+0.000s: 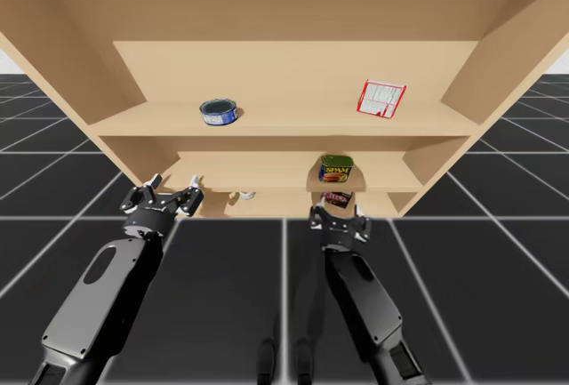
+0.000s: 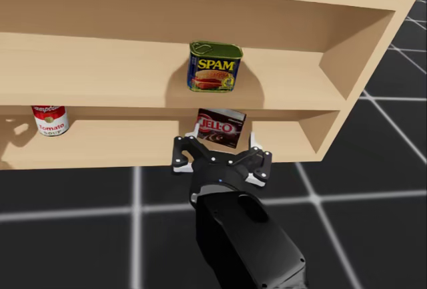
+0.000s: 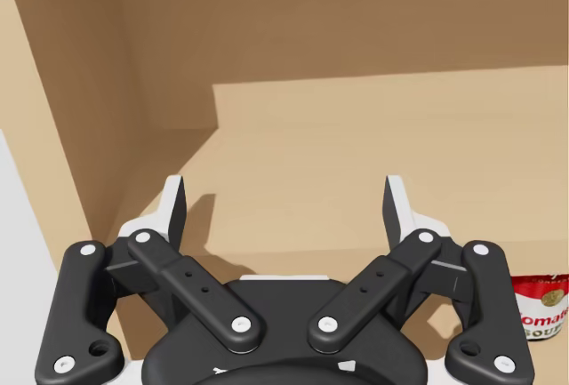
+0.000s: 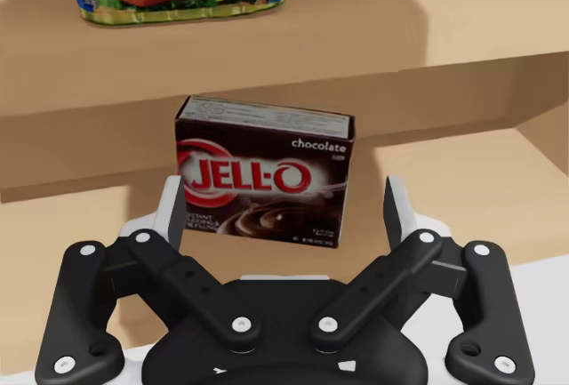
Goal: Retrieve the pudding box from the shelves.
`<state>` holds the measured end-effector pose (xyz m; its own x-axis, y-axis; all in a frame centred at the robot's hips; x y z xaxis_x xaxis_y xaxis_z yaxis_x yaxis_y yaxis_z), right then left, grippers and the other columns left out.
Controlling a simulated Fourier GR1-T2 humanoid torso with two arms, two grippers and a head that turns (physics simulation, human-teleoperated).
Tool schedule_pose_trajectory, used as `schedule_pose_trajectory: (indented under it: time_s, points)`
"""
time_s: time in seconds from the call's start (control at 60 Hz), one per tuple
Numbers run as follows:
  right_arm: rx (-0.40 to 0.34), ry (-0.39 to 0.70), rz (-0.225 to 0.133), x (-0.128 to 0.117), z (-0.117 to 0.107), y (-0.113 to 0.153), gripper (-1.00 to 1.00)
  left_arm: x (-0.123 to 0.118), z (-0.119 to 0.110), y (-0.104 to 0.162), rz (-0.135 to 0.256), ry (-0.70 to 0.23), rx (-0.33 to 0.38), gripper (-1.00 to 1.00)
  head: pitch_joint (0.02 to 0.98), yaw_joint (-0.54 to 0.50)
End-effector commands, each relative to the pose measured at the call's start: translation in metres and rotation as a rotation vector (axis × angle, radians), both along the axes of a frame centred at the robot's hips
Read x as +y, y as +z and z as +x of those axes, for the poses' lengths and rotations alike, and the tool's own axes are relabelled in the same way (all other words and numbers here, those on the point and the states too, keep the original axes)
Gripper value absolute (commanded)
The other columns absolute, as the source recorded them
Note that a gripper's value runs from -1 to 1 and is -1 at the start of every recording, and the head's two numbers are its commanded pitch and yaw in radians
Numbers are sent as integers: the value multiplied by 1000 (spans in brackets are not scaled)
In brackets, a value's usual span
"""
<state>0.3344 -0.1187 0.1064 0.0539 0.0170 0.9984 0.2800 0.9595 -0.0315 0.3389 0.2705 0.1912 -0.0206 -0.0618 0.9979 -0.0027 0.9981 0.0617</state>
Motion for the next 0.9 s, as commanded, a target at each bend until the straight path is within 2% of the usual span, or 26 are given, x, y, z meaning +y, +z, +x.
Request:
schedule_pose_trajectory:
  time_s: [0.017,0.4,0.45,0.467,0.517,0.583,0.617,0.817,0.9]
  points:
    - [12,-24,-24,6,12,-1,-1000,-2,-3,-8,-4,6,25,-1000,746,-233]
    - [63,-78,-54,15,36,-5,-1000,-1,-4,-6,-10,12,23,-1000,744,-227]
    - [84,-96,-55,16,40,-2,-1000,-1,-4,-6,-10,11,23,-1000,744,-225]
    - [97,-100,-43,16,42,-1,-1000,-1,-4,-6,-10,11,24,-1000,744,-224]
    - [107,-109,-57,16,42,-1,-1000,-1,-4,-6,-9,11,25,-1000,745,-222]
    - [123,-118,-57,16,43,-4,-1000,0,-4,-6,-10,10,25,-1000,747,-216]
    - [136,-125,-38,15,43,-2,-1000,0,-4,-6,-10,10,26,-1000,749,-216]
    - [144,-103,-23,14,42,3,-1000,-1,-4,-7,-9,10,27,-1000,753,-220]
    - [176,-72,1,12,43,6,-1000,-1,-4,-7,-9,10,27,-1000,752,-224]
